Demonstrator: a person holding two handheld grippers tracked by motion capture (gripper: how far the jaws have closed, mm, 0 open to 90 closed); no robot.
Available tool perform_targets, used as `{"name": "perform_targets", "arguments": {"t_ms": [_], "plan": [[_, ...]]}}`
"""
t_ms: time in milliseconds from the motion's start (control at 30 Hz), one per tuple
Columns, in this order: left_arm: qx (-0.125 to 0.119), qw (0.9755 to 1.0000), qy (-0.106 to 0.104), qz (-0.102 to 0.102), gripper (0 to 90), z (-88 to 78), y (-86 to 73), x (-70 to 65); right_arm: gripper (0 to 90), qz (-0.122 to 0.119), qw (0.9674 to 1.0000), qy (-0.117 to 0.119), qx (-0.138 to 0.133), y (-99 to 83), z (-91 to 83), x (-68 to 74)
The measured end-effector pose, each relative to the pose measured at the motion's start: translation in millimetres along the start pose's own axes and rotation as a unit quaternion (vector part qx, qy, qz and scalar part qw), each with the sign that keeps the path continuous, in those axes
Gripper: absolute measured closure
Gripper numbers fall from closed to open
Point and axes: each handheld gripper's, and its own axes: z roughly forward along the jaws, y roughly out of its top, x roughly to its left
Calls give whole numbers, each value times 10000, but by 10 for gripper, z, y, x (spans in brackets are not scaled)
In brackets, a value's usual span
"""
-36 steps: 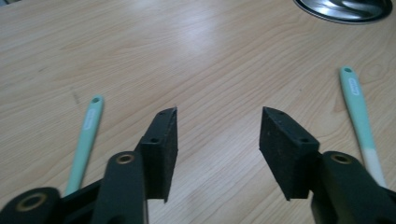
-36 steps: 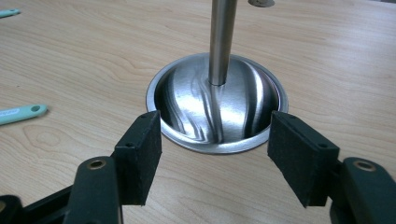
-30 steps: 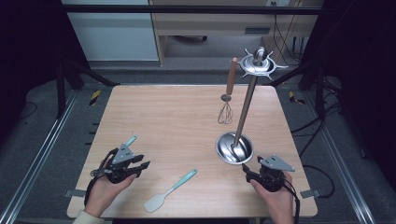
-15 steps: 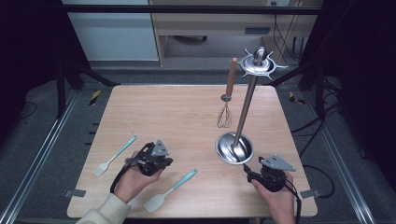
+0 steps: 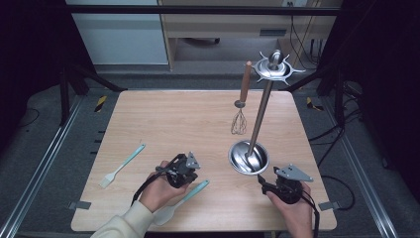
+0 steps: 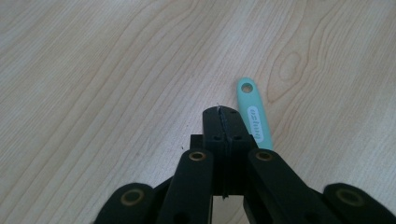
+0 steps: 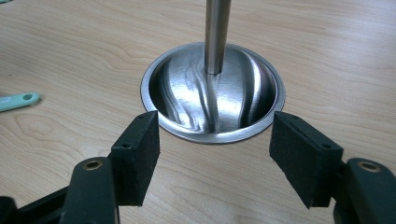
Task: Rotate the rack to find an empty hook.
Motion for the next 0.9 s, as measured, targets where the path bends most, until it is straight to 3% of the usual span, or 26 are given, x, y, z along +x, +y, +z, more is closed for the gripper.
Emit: {"name": "perform_targets", "arguments": {"t_ms": [300,433,900], "plan": [[158,9998,-41,87,900,111,28,-60,336,-15,10000,14,24,-1,4,4],[252,9996,39,123,900,177,37,-79,336,-20,10000,22,20,-1,-1,1],[295,9994,-89,166,900,256,25,-138,336,-52,10000,50,46,-3,7,7]]}}
